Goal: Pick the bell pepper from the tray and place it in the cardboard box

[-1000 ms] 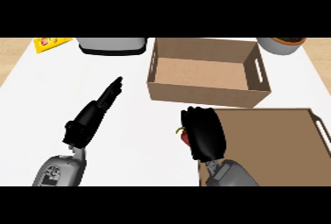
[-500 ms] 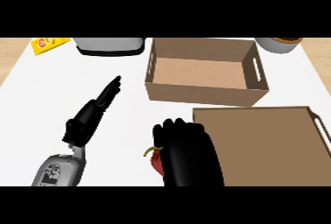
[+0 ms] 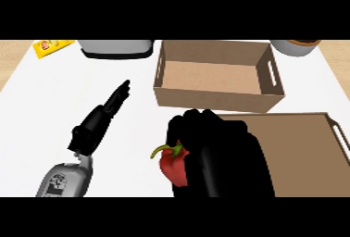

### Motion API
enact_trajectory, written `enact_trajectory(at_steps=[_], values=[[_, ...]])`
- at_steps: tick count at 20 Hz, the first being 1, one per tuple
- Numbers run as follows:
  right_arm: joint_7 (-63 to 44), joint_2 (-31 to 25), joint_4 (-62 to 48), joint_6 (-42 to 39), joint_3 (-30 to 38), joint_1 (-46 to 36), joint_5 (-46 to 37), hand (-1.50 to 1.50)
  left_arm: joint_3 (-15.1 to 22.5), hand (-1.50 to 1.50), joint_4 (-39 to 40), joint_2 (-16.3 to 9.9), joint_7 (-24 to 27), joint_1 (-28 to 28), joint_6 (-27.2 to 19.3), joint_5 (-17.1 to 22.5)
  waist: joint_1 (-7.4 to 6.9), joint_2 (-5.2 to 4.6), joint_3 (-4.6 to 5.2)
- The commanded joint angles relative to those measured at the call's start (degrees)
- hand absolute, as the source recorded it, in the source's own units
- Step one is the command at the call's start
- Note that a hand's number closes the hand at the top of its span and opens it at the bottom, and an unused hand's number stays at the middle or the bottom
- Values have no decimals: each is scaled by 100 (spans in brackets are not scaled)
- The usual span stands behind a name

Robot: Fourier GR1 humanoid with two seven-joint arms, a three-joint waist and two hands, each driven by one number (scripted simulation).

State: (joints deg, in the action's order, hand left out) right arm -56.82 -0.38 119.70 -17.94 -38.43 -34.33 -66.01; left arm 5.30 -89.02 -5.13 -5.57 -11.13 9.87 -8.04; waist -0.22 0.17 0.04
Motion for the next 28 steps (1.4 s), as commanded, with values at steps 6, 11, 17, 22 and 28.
enact_trajectory(at_steps=[6,11,17,22,28], values=[[-132,36,-1155,277,1176,-909,241,150,-319,0,443,-229,507,-20,246,140,-14,-30,1],[370,37,-1331,-84,2141,-1291,659,150,-89,0,293,120,63,-251,-49,-91,17,-19,-3],[1041,36,-2589,869,2578,-1433,459,150,-33,0,-322,46,-210,136,62,-43,-42,-17,-5],[1451,-162,-3808,1294,2932,-1947,173,150,-60,0,-41,82,48,33,112,-37,-45,-29,-3],[2051,-309,-4936,1519,3195,-2208,200,150,-81,0,48,61,258,182,118,-99,-46,-29,-2]])
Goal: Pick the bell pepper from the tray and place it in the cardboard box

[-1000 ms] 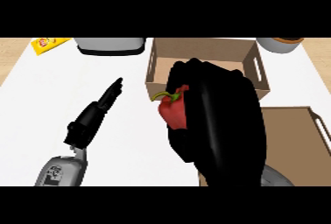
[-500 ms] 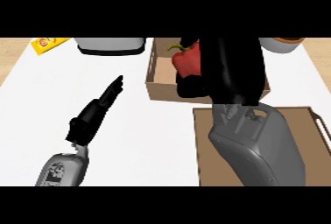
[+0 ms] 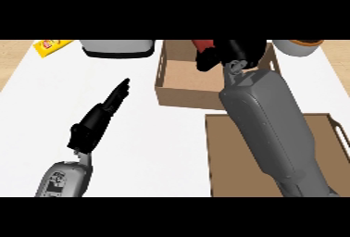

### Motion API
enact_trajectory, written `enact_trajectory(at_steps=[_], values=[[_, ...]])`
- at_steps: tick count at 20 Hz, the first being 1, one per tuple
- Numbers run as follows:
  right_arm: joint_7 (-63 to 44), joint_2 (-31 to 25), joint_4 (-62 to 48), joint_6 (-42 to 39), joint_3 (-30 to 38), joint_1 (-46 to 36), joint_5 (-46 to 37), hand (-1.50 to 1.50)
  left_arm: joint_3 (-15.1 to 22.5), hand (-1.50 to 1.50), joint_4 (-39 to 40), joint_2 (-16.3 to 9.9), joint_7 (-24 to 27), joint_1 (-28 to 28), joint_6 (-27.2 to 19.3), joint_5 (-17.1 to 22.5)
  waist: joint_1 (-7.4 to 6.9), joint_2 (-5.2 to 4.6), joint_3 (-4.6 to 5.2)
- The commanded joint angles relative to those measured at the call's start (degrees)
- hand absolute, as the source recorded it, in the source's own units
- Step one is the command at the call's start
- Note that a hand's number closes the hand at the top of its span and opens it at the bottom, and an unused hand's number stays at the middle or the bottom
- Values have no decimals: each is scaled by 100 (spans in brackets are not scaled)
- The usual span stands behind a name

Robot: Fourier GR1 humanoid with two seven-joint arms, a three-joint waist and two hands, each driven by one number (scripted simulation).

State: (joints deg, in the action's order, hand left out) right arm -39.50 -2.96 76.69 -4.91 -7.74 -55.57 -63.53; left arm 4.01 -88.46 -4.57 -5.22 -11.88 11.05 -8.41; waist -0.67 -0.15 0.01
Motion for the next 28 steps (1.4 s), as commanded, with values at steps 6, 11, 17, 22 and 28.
enact_trajectory(at_steps=[6,11,17,22,28], values=[[974,-49,-2097,1101,334,-113,-160,150,-22,0,402,-23,437,131,107,-31,-17,-19,1],[600,290,-2844,1745,888,-121,686,-150,116,0,32,187,43,0,-76,-99,-137,-41,-3],[1962,227,-3710,2256,1530,-99,1102,-150,241,0,-382,121,-97,398,46,-107,-85,-25,-4],[2857,233,-3285,3219,2233,-104,1903,-150,-119,0,-109,-110,-78,-9,245,135,-101,-60,-12],[3791,270,-2519,3360,2975,338,3301,-150,-95,0,35,-6,35,-90,36,-38,40,-14,-12]])
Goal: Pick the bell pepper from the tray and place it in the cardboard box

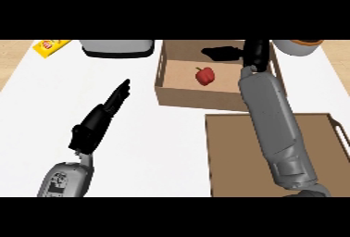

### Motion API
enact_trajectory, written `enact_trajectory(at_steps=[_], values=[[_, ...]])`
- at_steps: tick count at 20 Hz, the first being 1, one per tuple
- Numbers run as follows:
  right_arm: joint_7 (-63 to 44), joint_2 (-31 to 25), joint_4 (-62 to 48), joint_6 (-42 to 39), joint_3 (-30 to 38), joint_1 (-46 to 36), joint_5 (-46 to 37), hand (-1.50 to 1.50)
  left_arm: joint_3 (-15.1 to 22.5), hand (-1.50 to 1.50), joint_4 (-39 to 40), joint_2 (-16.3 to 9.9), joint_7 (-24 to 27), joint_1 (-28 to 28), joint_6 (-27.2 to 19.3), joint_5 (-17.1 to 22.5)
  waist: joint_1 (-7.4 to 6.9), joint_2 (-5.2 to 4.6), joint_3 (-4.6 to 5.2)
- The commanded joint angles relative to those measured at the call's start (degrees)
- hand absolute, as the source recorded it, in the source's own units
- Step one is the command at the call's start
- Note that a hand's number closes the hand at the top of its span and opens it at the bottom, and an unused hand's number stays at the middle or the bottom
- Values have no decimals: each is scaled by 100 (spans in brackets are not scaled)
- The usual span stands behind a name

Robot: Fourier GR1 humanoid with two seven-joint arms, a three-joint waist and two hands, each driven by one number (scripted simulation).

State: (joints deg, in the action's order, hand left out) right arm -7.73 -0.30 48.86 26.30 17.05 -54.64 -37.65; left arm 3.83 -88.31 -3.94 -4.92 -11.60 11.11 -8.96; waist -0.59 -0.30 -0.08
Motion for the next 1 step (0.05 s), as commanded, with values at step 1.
enact_trajectory(at_steps=[1], values=[[858,-85,528,-58,567,415,1002,-150,-83,0,56,-126,116,43,136,74,70,20,-1]])
